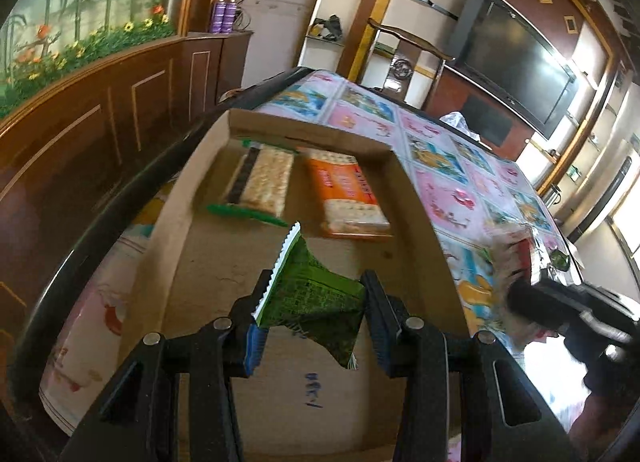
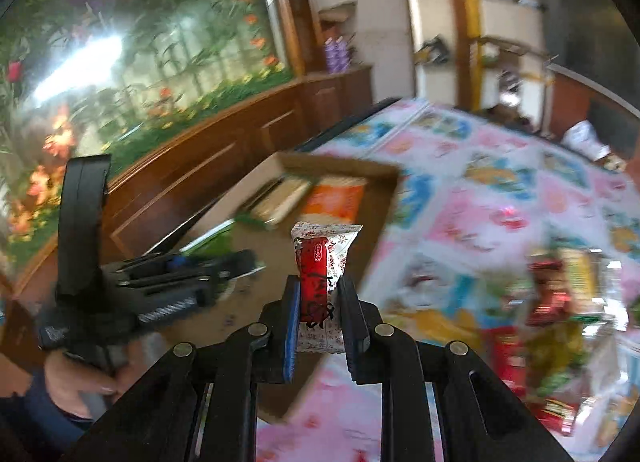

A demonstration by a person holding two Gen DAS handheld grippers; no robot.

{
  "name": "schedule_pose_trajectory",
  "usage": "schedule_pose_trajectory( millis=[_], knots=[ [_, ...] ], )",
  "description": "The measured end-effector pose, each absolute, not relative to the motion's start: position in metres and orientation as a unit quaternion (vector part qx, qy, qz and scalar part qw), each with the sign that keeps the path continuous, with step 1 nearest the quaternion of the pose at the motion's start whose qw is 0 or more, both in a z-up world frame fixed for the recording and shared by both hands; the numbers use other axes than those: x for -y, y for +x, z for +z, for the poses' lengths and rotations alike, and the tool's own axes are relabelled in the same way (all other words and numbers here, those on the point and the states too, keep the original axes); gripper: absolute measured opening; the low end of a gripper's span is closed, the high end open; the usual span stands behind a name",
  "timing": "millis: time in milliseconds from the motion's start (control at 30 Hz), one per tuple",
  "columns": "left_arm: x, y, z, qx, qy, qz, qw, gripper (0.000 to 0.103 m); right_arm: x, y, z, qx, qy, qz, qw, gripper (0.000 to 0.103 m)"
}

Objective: Organize snacks
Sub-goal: 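Carry the green bag and red snack over the box and lower them in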

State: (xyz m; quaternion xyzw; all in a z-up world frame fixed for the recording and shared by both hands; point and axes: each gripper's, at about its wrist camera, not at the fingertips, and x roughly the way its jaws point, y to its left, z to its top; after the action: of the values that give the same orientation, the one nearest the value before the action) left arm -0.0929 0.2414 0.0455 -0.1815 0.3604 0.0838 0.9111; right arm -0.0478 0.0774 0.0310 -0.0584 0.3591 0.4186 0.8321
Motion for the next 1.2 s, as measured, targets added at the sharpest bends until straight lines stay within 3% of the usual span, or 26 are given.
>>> schedule_pose_trajectory(
  millis=[633, 1200],
  knots=[
    [-0.261, -0.086, 0.025, -0.387, -0.216, 0.074, 0.893, 0.042, -0.123, -0.018, -0.015, -0.413, -0.044, 0.408, 0.813, 0.021],
    [-0.262, -0.089, 0.027, -0.379, -0.223, 0.080, 0.894, 0.042, -0.109, -0.023, -0.012, -0.397, -0.029, 0.427, 0.812, 0.024]
  ],
)
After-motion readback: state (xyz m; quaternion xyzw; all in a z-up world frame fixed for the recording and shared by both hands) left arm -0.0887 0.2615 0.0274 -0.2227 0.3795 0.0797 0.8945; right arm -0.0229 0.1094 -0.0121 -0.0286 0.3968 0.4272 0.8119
